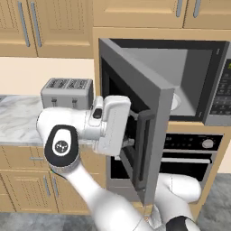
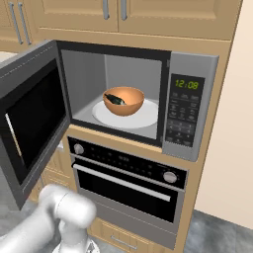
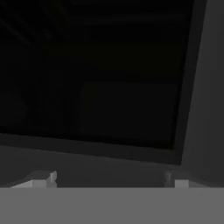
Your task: Place the bowl containing the garlic and eggplant in the microwave. Close the microwave door and press the start button to microwave the meal.
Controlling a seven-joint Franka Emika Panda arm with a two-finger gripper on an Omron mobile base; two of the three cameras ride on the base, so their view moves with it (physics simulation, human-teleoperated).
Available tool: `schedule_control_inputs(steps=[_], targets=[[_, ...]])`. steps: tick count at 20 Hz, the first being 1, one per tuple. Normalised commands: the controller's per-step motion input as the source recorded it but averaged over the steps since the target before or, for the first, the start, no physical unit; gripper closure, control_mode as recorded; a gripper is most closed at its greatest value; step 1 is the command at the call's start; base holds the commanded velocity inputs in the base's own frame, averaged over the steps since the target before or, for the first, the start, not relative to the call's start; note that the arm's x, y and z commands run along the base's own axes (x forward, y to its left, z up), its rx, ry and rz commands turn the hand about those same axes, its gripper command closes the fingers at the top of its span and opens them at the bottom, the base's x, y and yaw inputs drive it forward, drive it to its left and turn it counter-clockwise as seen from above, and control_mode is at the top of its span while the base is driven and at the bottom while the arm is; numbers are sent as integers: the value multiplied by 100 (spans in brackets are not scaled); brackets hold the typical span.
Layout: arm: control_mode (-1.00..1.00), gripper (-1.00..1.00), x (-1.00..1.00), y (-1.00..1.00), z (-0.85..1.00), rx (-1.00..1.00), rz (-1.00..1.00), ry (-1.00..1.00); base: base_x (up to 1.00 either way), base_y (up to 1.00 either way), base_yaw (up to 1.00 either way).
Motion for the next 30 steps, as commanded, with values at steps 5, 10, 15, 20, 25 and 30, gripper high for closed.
schedule_control_inputs(steps=[5,10,15,20,25,30], targets=[[-100,-100,24,-95,8,14,13,-10,0,0,0],[-100,-100,15,-95,10,17,19,-14,0,0,0],[-100,-100,22,-89,0,19,33,-16,0,0,0],[-100,-100,0,-100,-3,22,44,-29,0,0,0],[-100,-100,17,-99,-7,20,44,-31,0,0,0],[-100,-100,75,-64,-9,10,27,-18,0,0,0]])
